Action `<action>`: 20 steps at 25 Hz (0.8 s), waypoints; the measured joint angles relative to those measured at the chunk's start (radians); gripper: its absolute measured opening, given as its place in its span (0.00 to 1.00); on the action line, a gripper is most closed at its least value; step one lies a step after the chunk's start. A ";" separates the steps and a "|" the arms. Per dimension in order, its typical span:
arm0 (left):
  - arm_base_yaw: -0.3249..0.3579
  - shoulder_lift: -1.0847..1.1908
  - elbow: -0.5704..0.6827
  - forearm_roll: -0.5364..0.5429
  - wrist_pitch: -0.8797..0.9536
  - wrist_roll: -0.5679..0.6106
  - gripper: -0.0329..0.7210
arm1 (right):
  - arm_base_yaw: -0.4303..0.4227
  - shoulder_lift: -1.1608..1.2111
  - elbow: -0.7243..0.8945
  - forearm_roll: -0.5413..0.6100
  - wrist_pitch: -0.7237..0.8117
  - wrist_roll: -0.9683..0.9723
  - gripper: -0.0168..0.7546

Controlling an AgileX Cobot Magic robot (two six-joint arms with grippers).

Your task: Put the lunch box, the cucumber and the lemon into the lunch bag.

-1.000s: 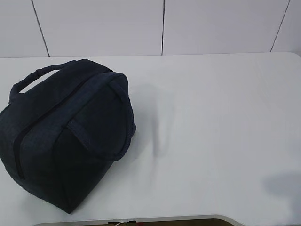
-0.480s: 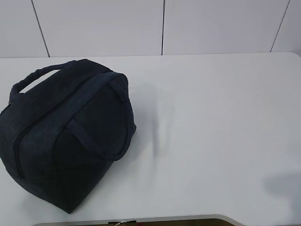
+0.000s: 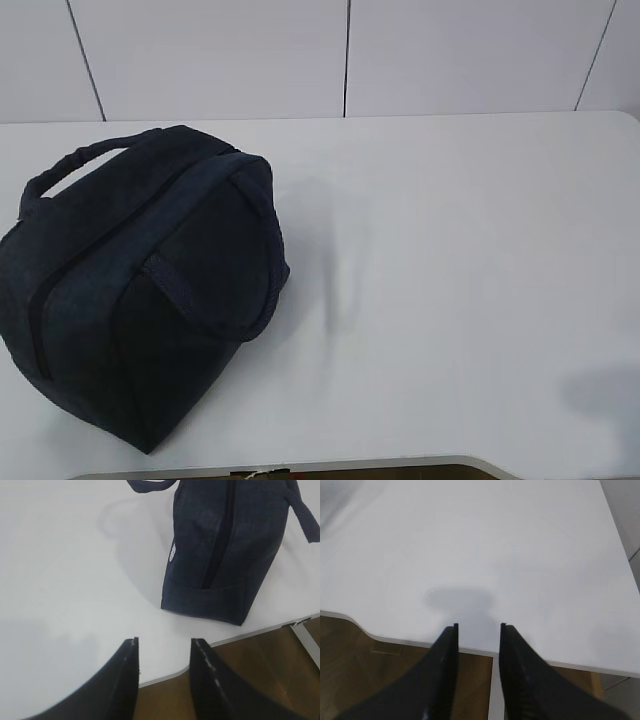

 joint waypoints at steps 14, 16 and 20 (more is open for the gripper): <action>0.000 0.000 0.000 0.000 0.000 0.000 0.36 | 0.000 0.000 0.000 0.000 0.000 0.000 0.33; 0.000 0.000 0.000 0.000 0.000 0.000 0.36 | 0.000 0.000 0.000 0.000 0.000 0.000 0.33; 0.000 0.000 0.000 0.000 0.000 0.000 0.36 | 0.000 0.000 0.000 0.000 0.000 0.000 0.33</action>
